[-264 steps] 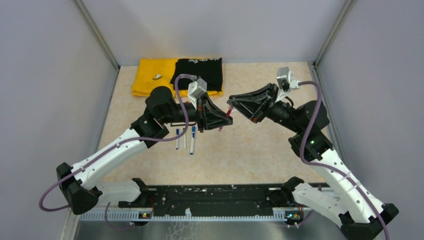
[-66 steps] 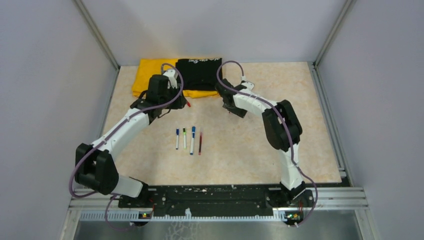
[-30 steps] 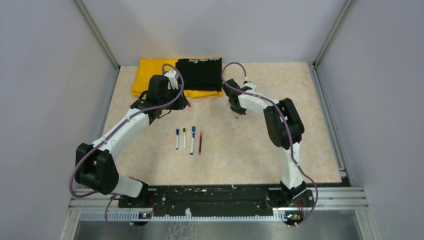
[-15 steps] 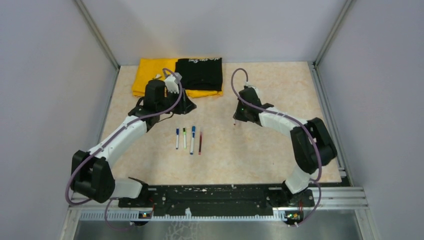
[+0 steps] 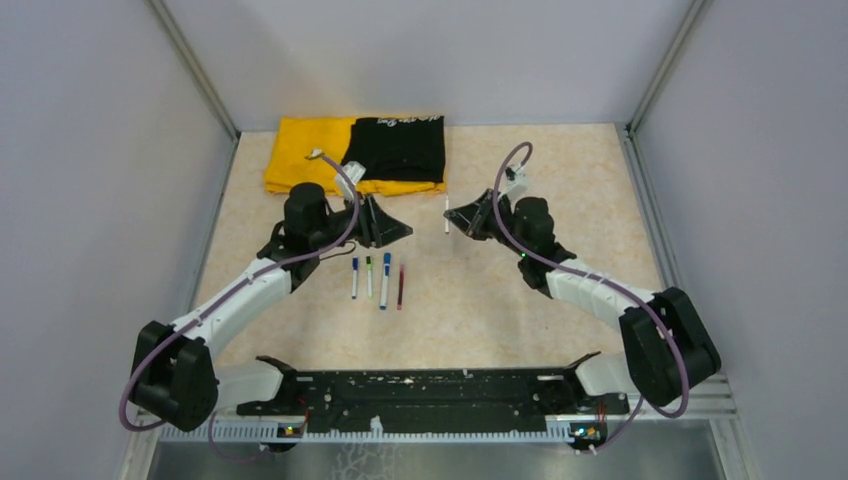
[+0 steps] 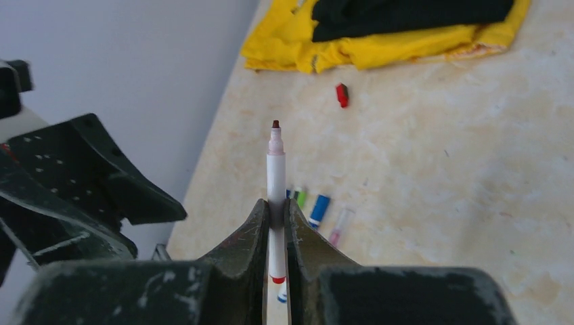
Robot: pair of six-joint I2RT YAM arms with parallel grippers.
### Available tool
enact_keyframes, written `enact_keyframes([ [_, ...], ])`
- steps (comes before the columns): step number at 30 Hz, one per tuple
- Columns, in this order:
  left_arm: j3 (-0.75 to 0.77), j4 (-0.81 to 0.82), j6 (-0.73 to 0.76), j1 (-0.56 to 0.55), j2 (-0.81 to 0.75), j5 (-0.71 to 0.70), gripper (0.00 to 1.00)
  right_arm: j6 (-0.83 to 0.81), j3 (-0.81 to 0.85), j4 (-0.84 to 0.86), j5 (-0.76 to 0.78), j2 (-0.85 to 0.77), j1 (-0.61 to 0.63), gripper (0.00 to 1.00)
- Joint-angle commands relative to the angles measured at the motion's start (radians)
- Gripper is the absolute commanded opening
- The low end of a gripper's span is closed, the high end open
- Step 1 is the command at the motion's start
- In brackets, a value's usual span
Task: Insert the pens into the pen caps
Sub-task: Pick up the pen from the center of the board, then adjust the pen.
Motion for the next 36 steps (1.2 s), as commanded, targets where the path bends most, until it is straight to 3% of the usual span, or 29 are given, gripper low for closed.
enact_keyframes([
  [1, 0.011, 0.152, -0.048, -0.047, -0.014, 0.061, 0.51, 0.090, -0.024, 0.292, -0.025, -0.083, 0.018, 0.00],
  [13, 0.067, 0.220, -0.074, -0.103, 0.018, 0.070, 0.55, 0.113, -0.048, 0.447, -0.061, -0.125, 0.061, 0.00],
  [28, 0.076, 0.256, -0.093, -0.120, 0.024, 0.066, 0.56, 0.119, 0.009, 0.477, -0.145, -0.073, 0.110, 0.00],
  [33, 0.083, 0.260, -0.091, -0.125, 0.031, 0.065, 0.52, 0.149, 0.021, 0.513, -0.164, -0.048, 0.123, 0.00],
  [36, 0.092, 0.262, -0.091, -0.127, 0.036, 0.069, 0.40, 0.158, 0.021, 0.530, -0.167, -0.039, 0.128, 0.00],
])
